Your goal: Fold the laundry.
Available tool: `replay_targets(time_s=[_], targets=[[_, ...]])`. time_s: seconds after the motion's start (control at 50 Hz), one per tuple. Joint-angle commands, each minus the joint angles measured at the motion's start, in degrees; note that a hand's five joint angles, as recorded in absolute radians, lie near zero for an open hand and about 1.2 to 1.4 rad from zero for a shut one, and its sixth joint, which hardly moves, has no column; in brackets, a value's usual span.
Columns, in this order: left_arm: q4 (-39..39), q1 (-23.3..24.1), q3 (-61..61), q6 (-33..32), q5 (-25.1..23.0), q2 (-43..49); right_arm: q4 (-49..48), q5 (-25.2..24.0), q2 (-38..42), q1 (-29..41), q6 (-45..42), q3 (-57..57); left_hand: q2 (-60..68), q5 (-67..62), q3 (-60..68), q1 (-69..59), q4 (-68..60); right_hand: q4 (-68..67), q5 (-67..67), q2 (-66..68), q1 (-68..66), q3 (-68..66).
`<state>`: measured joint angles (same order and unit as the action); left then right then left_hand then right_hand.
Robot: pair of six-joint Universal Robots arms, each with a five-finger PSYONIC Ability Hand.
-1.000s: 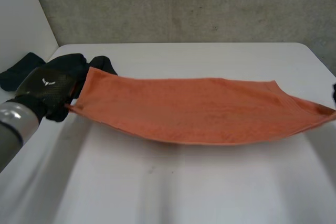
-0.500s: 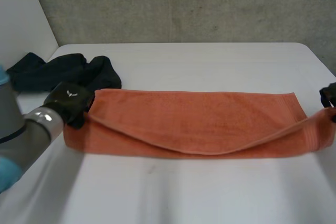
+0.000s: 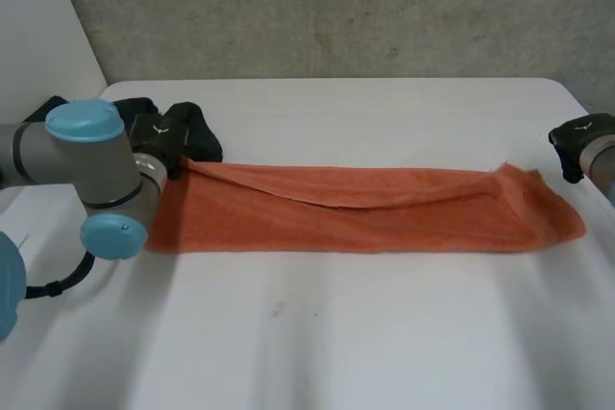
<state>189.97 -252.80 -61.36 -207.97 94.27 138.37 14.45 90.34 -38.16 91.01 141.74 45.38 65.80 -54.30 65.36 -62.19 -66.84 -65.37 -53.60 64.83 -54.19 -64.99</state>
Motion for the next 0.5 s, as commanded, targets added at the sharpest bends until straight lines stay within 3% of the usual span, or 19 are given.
replay_targets(time_s=[0.02,0.22,0.34,0.5], targets=[[4.6,2.1,-1.0,-0.4,-0.1,0.4,0.2,3.6,2.5,2.6,0.6,-4.3,-55.1,53.6,-54.6,51.5,56.1,55.4,53.6,-54.8,44.2,55.0],[6.6,3.0,-6.5,-0.3,0.6,-7.1,-0.6,1.4,-9.6,2.6,4.0,1.6,-55.4,53.9,-55.0,51.8,56.5,55.4,53.6,-54.8,44.2,55.0],[6.6,3.5,-10.3,-0.3,0.4,-10.0,-0.5,-8.1,-14.3,2.8,3.6,7.9,-55.4,53.9,-55.0,51.8,56.5,55.4,53.6,-54.8,44.2,55.0],[6.5,4.3,-15.5,0.2,0.2,-12.2,3.4,-17.8,-9.8,3.3,4.2,6.8,-55.4,53.9,-55.0,51.8,56.5,42.3,40.6,-41.8,31.2,42.0]])
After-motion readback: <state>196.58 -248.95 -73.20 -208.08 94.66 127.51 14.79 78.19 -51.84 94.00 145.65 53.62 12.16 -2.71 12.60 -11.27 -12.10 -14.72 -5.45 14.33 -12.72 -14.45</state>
